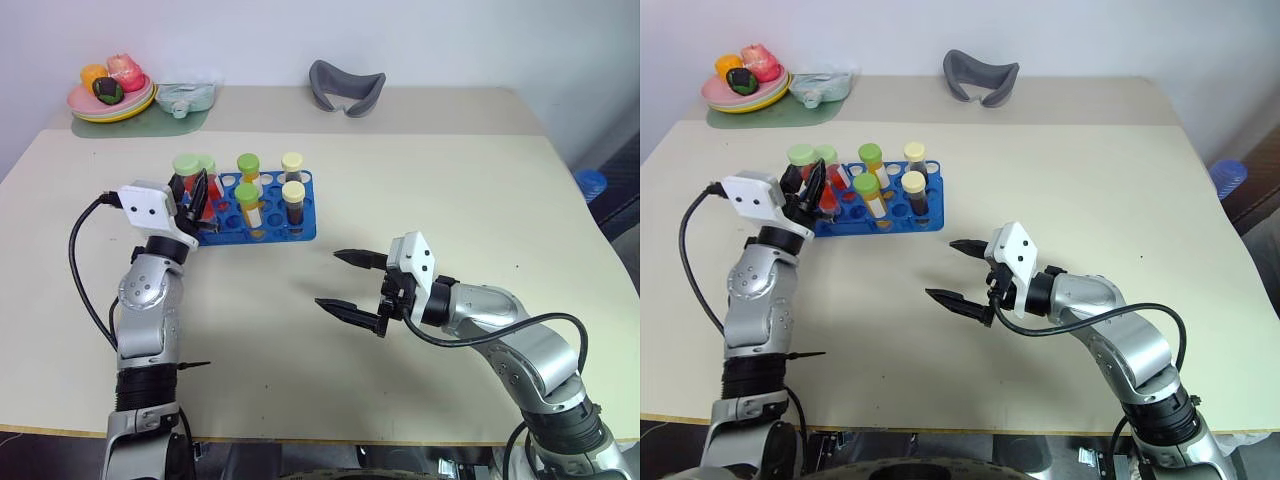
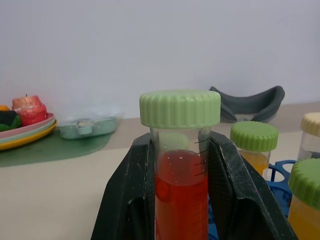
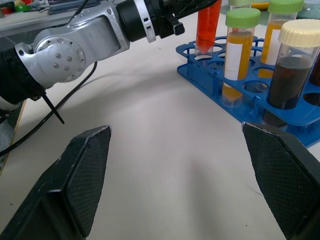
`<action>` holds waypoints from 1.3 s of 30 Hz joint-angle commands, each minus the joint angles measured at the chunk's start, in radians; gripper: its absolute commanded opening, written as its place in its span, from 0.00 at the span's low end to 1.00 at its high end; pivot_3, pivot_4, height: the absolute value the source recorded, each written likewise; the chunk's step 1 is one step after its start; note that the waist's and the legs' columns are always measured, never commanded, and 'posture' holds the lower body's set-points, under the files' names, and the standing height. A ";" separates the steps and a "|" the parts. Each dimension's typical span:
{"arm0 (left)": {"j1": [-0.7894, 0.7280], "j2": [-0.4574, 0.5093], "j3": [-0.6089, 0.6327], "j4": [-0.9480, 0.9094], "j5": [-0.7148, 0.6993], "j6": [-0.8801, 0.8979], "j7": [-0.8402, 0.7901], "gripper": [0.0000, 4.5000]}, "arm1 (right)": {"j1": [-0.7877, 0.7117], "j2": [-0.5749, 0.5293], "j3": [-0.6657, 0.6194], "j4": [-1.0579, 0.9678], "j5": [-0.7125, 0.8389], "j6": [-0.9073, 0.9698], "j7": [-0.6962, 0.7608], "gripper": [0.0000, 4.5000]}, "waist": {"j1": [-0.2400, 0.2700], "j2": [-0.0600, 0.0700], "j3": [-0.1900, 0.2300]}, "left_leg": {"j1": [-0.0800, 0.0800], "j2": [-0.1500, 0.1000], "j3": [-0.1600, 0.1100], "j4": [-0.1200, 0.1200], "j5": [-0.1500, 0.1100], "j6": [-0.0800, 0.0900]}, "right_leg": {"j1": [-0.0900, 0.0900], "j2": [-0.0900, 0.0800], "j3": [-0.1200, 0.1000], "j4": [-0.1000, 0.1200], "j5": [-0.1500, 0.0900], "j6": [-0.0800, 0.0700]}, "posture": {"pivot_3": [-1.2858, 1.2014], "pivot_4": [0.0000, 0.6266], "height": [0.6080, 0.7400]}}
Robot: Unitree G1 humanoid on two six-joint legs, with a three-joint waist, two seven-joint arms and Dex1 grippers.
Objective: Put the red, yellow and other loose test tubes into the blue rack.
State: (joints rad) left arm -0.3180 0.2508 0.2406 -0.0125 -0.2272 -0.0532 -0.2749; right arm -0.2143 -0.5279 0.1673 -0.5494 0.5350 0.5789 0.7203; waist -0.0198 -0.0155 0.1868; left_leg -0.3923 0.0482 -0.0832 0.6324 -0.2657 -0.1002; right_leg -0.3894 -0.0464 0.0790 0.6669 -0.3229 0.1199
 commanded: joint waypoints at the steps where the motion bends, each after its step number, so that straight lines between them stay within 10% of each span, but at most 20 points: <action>1: 0.006 -0.008 -0.011 -0.017 0.002 -0.017 0.008 0.20 | -0.006 0.010 -0.017 -0.036 0.018 -0.014 0.003 0.95 | 0.000 0.000 0.000 | 0.000 0.000 0.000 0.000 0.000 0.000 | 0.000 0.000 0.000 0.000 0.000 0.000 | 0.52 0.24 1.00; 39: 0.032 0.003 -0.021 -0.016 0.026 -0.052 0.050 0.20 | -0.002 0.017 -0.013 -0.040 0.029 -0.006 -0.004 0.95 | -0.002 0.000 0.000 | 0.001 0.000 0.000 0.000 0.000 0.000 | 0.000 0.000 0.000 0.000 0.000 0.000 | 0.52 0.24 1.00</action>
State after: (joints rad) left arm -0.2836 0.2455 0.2096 -0.0004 -0.2072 -0.0956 -0.2363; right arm -0.2142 -0.5176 0.1677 -0.5494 0.5472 0.5810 0.7136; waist -0.0220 -0.0151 0.1865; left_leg -0.3918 0.0483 -0.0832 0.6321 -0.2657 -0.1002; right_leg -0.3894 -0.0460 0.0791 0.6669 -0.3229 0.1199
